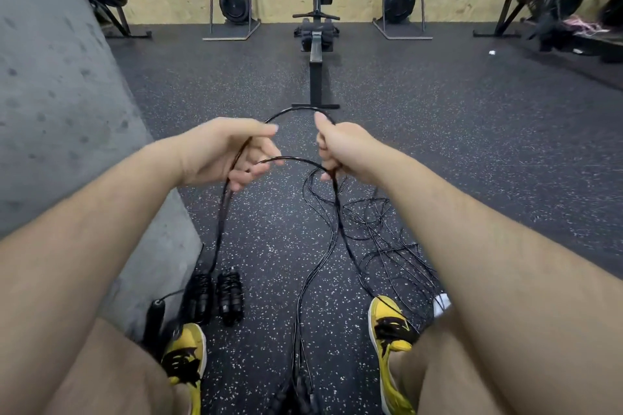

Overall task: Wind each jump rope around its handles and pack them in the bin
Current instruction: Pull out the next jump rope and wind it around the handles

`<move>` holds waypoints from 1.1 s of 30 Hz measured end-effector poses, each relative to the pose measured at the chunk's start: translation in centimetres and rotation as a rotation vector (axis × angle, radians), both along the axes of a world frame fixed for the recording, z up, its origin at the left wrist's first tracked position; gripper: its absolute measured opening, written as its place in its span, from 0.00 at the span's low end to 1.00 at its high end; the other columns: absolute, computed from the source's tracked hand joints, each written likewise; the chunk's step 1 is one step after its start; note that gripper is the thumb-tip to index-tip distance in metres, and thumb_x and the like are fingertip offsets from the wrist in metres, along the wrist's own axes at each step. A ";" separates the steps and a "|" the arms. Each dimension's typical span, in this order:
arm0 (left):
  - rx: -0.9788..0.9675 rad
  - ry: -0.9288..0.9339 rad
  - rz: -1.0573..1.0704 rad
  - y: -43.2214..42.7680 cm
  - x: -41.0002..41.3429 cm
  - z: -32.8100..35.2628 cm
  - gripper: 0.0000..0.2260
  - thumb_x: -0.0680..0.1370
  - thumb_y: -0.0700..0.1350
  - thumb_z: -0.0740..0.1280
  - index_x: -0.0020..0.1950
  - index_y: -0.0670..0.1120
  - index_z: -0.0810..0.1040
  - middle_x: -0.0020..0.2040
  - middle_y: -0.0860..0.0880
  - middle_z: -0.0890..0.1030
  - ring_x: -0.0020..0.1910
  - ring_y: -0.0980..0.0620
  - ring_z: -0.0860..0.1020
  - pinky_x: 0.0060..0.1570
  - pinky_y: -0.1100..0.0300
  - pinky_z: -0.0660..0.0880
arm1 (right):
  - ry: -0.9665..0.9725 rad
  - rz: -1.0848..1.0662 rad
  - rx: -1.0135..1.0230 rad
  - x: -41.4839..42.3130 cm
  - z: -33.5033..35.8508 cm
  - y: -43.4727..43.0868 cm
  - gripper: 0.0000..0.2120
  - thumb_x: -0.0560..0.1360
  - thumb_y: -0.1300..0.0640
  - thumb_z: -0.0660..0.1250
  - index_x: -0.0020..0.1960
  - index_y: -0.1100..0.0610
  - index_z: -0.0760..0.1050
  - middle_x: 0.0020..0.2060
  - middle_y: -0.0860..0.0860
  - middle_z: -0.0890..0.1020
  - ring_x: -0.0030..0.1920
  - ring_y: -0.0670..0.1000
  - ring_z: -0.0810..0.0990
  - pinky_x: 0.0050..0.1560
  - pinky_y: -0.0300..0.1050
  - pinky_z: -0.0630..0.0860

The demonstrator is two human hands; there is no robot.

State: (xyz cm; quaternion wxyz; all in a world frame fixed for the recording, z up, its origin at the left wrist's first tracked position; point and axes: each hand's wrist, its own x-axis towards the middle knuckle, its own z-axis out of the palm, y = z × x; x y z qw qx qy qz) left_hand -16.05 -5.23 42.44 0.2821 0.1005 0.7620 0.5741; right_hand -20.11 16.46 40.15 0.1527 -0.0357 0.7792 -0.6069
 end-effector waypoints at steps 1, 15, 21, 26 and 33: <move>0.021 0.008 -0.021 0.9 0.1 0.0 0.23 0.76 0.58 0.68 0.55 0.38 0.80 0.33 0.47 0.73 0.25 0.53 0.62 0.27 0.61 0.64 | 0.034 0.023 0.045 0.3 0.1 -0.5 0.23 0.83 0.39 0.53 0.35 0.52 0.66 0.23 0.46 0.66 0.24 0.48 0.65 0.28 0.41 0.74; -0.467 0.290 0.123 -3.9 -0.3 0.2 0.20 0.77 0.62 0.67 0.37 0.47 0.74 0.28 0.52 0.64 0.27 0.51 0.59 0.29 0.60 0.56 | 0.207 0.026 0.397 -0.5 -0.1 5.7 0.22 0.63 0.43 0.81 0.35 0.54 0.71 0.29 0.50 0.70 0.29 0.50 0.68 0.33 0.42 0.64; -0.517 0.479 0.306 -3.7 -1.2 -0.9 0.21 0.81 0.59 0.65 0.34 0.47 0.71 0.27 0.50 0.66 0.27 0.51 0.61 0.31 0.59 0.57 | -0.044 0.195 -0.344 -0.5 1.2 5.5 0.11 0.77 0.57 0.69 0.37 0.53 0.73 0.27 0.45 0.61 0.27 0.46 0.57 0.31 0.39 0.64; -0.601 0.593 0.458 -4.2 -0.9 -1.4 0.18 0.82 0.55 0.66 0.38 0.44 0.78 0.22 0.55 0.69 0.27 0.50 0.64 0.33 0.59 0.60 | 0.185 0.219 0.312 0.1 0.5 6.1 0.13 0.75 0.52 0.72 0.37 0.54 0.72 0.27 0.47 0.69 0.26 0.48 0.63 0.30 0.40 0.61; -0.486 0.597 0.465 -4.1 -1.0 -2.0 0.15 0.82 0.53 0.67 0.40 0.45 0.80 0.27 0.53 0.70 0.27 0.50 0.66 0.36 0.57 0.67 | 0.297 0.106 0.558 -0.3 -0.5 5.7 0.11 0.75 0.50 0.70 0.39 0.56 0.76 0.32 0.50 0.78 0.33 0.50 0.74 0.32 0.40 0.73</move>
